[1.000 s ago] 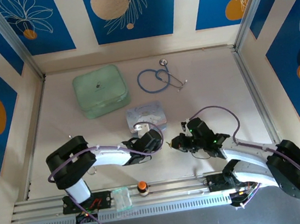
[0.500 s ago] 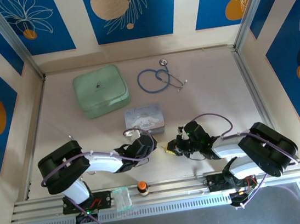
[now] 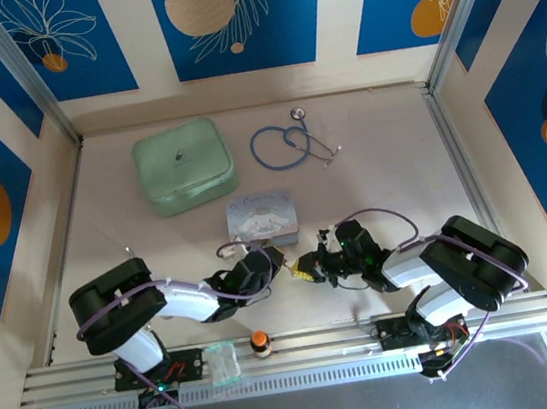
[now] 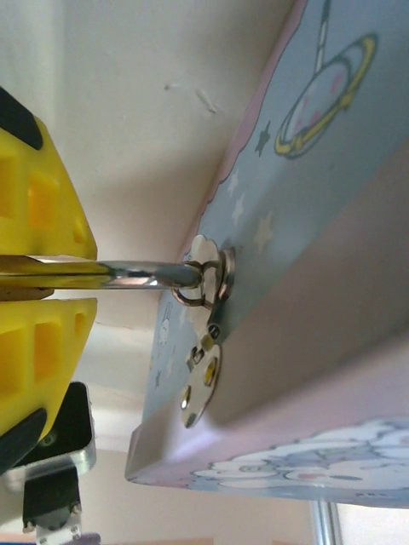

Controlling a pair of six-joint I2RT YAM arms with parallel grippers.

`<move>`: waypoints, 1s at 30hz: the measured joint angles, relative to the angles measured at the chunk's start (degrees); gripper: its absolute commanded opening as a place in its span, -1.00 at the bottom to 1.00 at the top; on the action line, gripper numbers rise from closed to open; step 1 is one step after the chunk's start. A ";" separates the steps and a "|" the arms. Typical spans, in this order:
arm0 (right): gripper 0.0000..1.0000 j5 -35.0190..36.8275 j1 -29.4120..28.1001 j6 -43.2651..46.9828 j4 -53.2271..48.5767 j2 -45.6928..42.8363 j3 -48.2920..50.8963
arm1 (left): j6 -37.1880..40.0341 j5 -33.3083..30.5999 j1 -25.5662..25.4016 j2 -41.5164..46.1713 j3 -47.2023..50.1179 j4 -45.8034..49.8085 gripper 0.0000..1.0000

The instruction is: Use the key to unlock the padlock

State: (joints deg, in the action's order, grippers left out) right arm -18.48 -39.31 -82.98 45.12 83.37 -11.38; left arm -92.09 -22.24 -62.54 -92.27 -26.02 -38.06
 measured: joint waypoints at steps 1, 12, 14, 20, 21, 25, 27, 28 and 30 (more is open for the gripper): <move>-1.00 -0.22 0.00 -0.28 0.87 0.57 0.00 | -0.44 -0.20 0.00 0.00 0.17 -0.42 -0.84; -1.00 -1.27 1.81 -2.38 7.67 2.75 1.46 | -3.65 -0.07 -0.07 -0.15 1.29 -4.39 -0.86; -1.00 -1.25 2.25 -2.40 7.34 2.32 1.92 | -3.87 -0.11 -0.07 -0.15 1.42 -4.39 -0.86; -1.00 -0.87 2.27 -1.70 2.71 -3.45 2.16 | -3.89 -0.33 -0.07 -0.15 1.44 -4.39 -0.86; -1.00 -0.85 2.32 -1.42 1.86 -4.57 2.14 | -3.89 -0.35 -0.07 -0.15 1.44 -4.39 -0.86; -1.00 -0.83 2.25 -0.33 -1.40 -7.48 2.03 | -4.04 -0.31 -0.07 -0.15 1.44 -4.52 -0.86; -1.00 -0.83 2.23 0.09 -2.62 -7.85 1.75 | -4.13 -0.31 -0.07 -0.17 1.44 -4.83 -0.86; -1.00 -0.83 2.21 0.24 -2.99 -7.85 1.62 | -4.37 -0.31 -0.07 -0.17 1.44 -4.87 -0.86; -1.00 -0.74 2.19 0.28 -3.48 -7.85 1.57 | -4.76 -0.31 -0.07 -0.20 1.44 -4.87 -0.86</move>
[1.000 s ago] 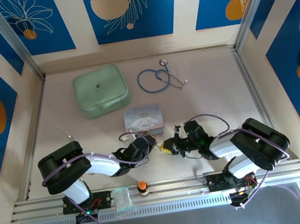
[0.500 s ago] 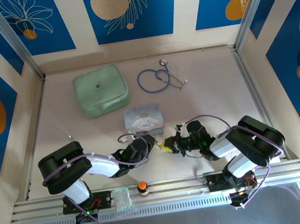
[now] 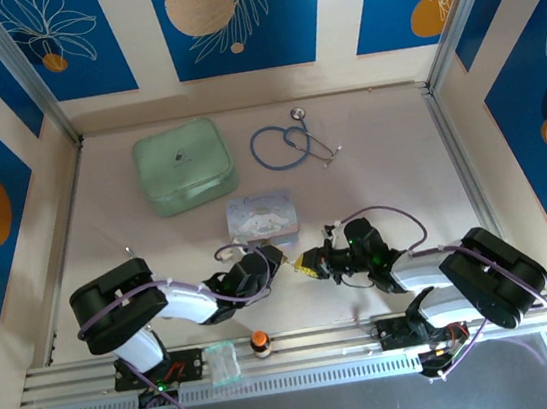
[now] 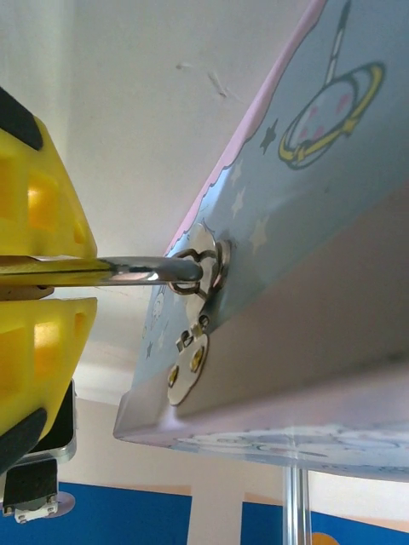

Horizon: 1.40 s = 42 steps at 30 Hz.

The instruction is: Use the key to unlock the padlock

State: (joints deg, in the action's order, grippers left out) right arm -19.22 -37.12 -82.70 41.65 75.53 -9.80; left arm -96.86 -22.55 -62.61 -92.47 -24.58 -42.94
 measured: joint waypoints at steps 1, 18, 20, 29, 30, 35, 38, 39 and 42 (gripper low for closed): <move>-1.00 0.15 0.00 0.00 -0.33 0.00 0.00 | -0.20 -0.02 0.00 0.00 0.00 -0.04 -0.86; -1.00 1.49 -1.38 -1.14 5.07 5.99 -1.33 | -1.88 -0.02 -0.11 0.00 0.00 -1.05 -0.86; -1.00 2.27 -1.57 -1.25 3.74 5.16 -1.33 | -1.86 -0.02 -0.11 0.00 0.00 -0.96 -0.86; -1.00 4.22 -2.05 -1.38 -0.63 2.27 -1.33 | -1.86 -0.02 -0.15 0.00 0.00 -0.52 -0.86; -1.00 4.26 -2.29 -1.38 -0.57 2.27 -1.33 | -1.86 -0.04 -0.17 0.00 0.00 -0.48 -0.86; -1.00 5.75 -3.02 -1.57 -1.29 1.40 -1.31 | -1.86 -0.04 -0.20 0.00 0.00 -0.13 -0.87; -1.00 6.78 -3.02 -1.53 -2.93 -1.20 -1.31 | -1.86 -0.09 -0.20 0.02 -0.07 0.20 -0.87; -1.00 6.97 -3.02 -1.53 -3.26 -1.88 -1.31 | -1.88 -0.09 -0.20 0.02 -0.11 0.26 -0.87; -1.00 7.45 -3.06 -1.55 -3.82 -2.73 -1.31 | -1.86 -0.15 -0.20 0.02 -0.11 0.33 -0.87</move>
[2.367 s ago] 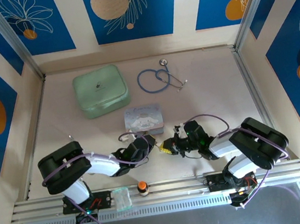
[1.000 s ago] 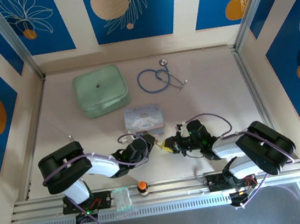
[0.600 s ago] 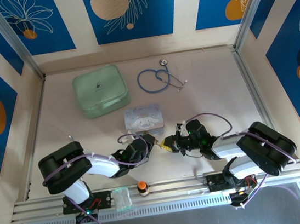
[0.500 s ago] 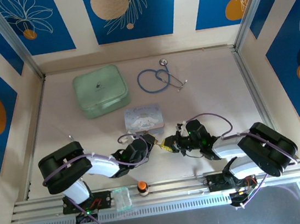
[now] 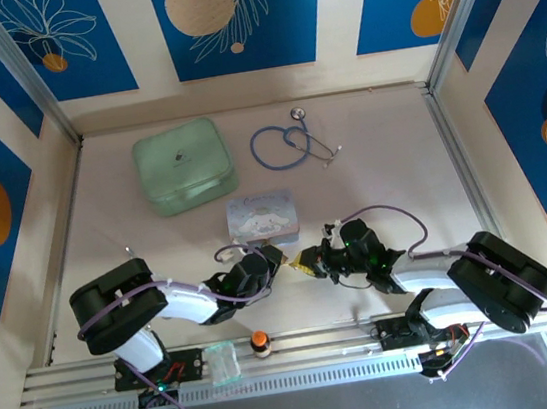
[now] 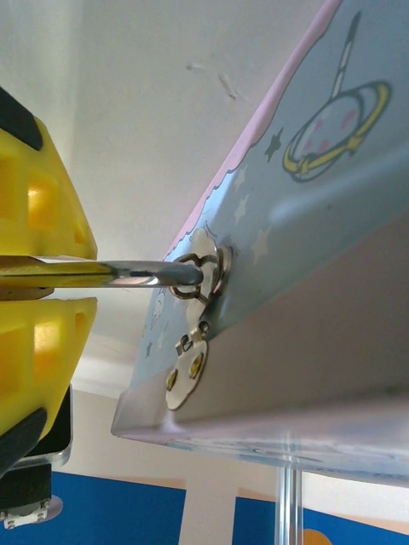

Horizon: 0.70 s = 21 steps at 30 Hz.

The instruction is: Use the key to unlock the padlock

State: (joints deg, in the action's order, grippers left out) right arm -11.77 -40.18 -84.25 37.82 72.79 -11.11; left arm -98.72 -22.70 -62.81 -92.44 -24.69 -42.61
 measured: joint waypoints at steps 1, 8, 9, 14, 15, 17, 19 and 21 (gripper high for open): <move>-1.00 0.07 0.00 0.00 0.00 -0.02 0.00 | -0.02 0.00 0.00 0.00 0.00 0.00 -0.87; -1.00 1.38 -0.59 -0.07 2.08 0.15 0.37 | -0.44 0.11 -0.11 0.00 -0.24 0.00 -0.87; -1.00 1.77 -0.74 -0.22 2.19 0.07 0.66 | -0.46 0.11 -0.11 0.00 -0.24 0.00 -0.87; -1.00 4.37 -0.74 -0.92 0.44 -3.54 2.54 | -1.27 0.04 -0.20 0.00 -0.24 0.00 -0.86; -1.00 4.92 -0.74 -1.14 -0.37 -4.55 2.58 | -1.51 -0.02 -0.26 0.02 -0.24 0.00 -0.83; -1.00 5.95 -0.87 -1.57 -1.27 -6.05 2.60 | -1.75 -0.13 -0.46 0.04 -0.24 0.02 -0.72; -1.00 6.97 -1.07 -2.03 -1.60 -7.15 2.73 | -1.77 -0.46 -0.68 0.04 -0.39 0.28 -0.61; -1.00 7.69 -1.11 -2.29 -2.36 -8.17 2.93 | -1.88 -0.55 -0.81 0.13 -0.83 1.20 -0.47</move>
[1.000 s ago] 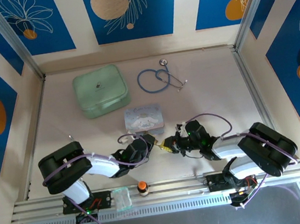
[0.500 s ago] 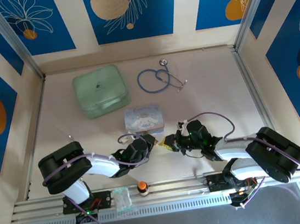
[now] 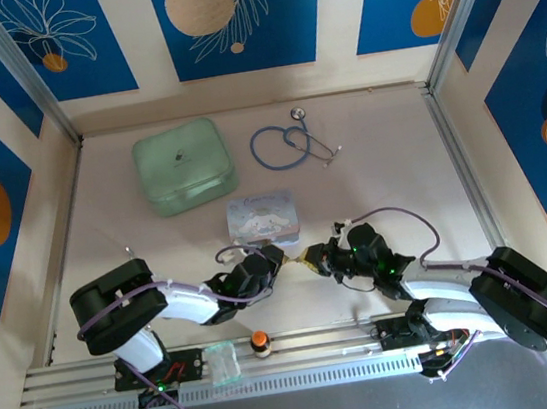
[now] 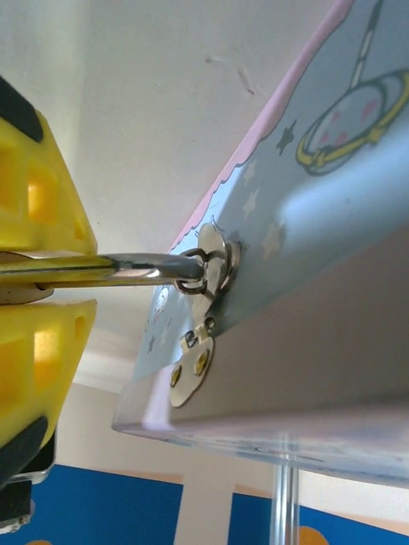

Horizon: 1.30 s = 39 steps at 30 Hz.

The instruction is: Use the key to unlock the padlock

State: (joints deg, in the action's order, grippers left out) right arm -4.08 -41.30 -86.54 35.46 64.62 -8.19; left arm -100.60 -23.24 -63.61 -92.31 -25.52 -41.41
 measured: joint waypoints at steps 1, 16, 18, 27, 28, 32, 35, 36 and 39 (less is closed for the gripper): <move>-1.00 0.28 0.00 0.00 -0.50 -0.35 0.02 | -0.09 0.00 -0.04 0.02 -0.31 0.46 -0.41; -1.00 2.43 0.04 2.29 -9.57 -5.84 0.00 | -1.20 0.24 -1.20 0.79 -0.70 9.01 -0.25; -1.00 2.45 0.04 2.51 -9.81 -5.95 0.02 | -1.49 0.15 -1.31 1.70 -0.09 9.73 0.02; -1.00 2.43 0.00 4.50 -9.38 -6.67 0.00 | 2.64 -4.31 -3.74 13.84 0.68 20.52 0.23; -1.00 2.43 -0.07 4.72 -9.20 -6.86 0.00 | 3.80 -4.94 -3.93 15.45 0.66 20.94 0.21; -1.00 2.43 -1.09 5.42 -7.93 -7.08 -0.07 | 8.09 -6.03 -4.02 18.51 -0.11 20.31 0.18; -1.00 2.43 -1.92 5.57 -6.14 -7.08 -0.07 | 9.51 -5.75 -4.02 18.56 -1.05 19.52 0.18; -1.00 2.43 -2.14 5.55 -5.53 -7.10 -0.07 | 9.60 -5.57 -4.04 18.53 -1.25 19.34 0.18; -1.00 2.64 -2.86 5.55 -3.74 -7.28 -0.07 | 9.38 -4.83 -4.09 18.16 -1.38 18.12 0.20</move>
State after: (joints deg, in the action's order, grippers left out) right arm -1.43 -44.16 -80.99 31.73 57.34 -8.25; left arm -91.22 -28.08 -67.70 -74.15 -26.89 -23.29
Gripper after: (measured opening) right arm 0.053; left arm 0.599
